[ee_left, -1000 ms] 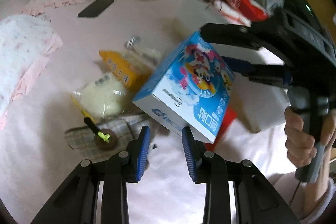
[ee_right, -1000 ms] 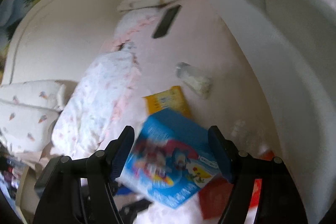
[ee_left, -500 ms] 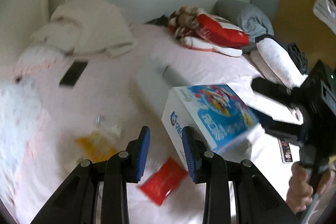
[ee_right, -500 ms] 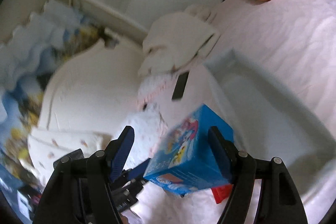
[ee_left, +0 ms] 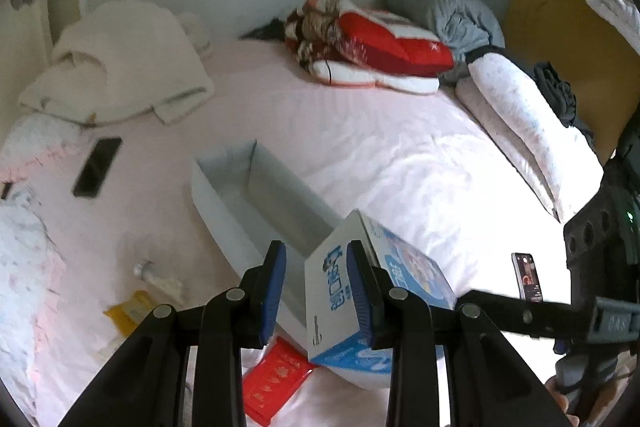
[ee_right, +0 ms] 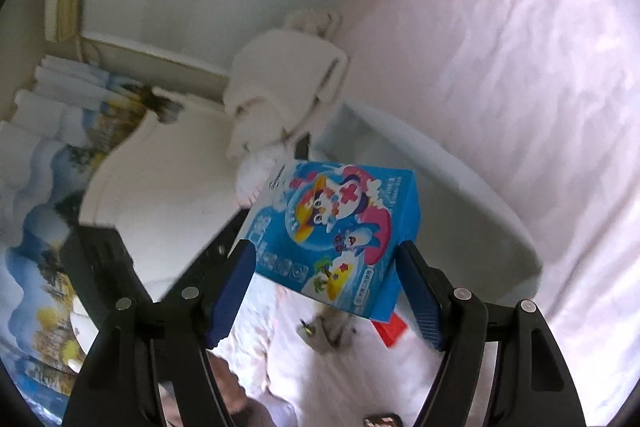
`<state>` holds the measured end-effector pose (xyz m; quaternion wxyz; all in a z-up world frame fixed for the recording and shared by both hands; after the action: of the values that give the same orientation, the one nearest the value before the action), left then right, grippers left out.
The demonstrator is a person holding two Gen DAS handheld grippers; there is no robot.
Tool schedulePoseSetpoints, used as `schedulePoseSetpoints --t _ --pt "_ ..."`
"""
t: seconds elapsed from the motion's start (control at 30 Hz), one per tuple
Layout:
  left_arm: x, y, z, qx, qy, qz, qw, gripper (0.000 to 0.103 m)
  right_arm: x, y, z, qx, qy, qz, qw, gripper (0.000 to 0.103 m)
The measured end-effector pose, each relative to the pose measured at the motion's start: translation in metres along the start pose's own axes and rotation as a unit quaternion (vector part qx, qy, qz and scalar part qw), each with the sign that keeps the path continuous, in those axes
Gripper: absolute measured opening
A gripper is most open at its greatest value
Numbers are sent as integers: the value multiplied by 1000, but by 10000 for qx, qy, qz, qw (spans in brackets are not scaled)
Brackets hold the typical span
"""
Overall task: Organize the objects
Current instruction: 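Carry the blue box into the grey tray and open the right gripper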
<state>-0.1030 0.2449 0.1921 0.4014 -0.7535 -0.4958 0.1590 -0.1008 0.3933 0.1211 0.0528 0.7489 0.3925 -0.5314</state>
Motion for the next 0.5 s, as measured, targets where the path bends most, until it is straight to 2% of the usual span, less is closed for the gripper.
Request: schedulePoseSetpoints --t 0.07,0.3,0.43,0.47,0.5 --pt "-4 3 12 -152 99 -107 9998 30 2 4 2 -84 82 -25 9999 73" --pt "0 13 47 -495 167 -100 9986 30 5 0 -5 54 207 -72 9997 72" --pt "-2 19 54 -580 162 -149 9981 30 10 6 6 -175 401 -192 9989 72" --pt "-1 21 55 -629 235 -180 9976 30 11 7 6 -227 337 -200 9990 69" --pt "1 25 58 -715 311 -203 9967 30 13 8 4 -287 159 -166 9993 61"
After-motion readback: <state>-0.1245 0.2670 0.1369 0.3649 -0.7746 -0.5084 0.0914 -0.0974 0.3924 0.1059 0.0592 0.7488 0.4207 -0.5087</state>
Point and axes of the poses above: each gripper's, at about its wrist camera, not at the fingertips, and z roughly the way its jaws point, x to its right, y to its underside, the point moved 5 cm from there along z, roughly the way its jaws point, and after that the axes turned 12 degrees about x, right-handed, at the moved point
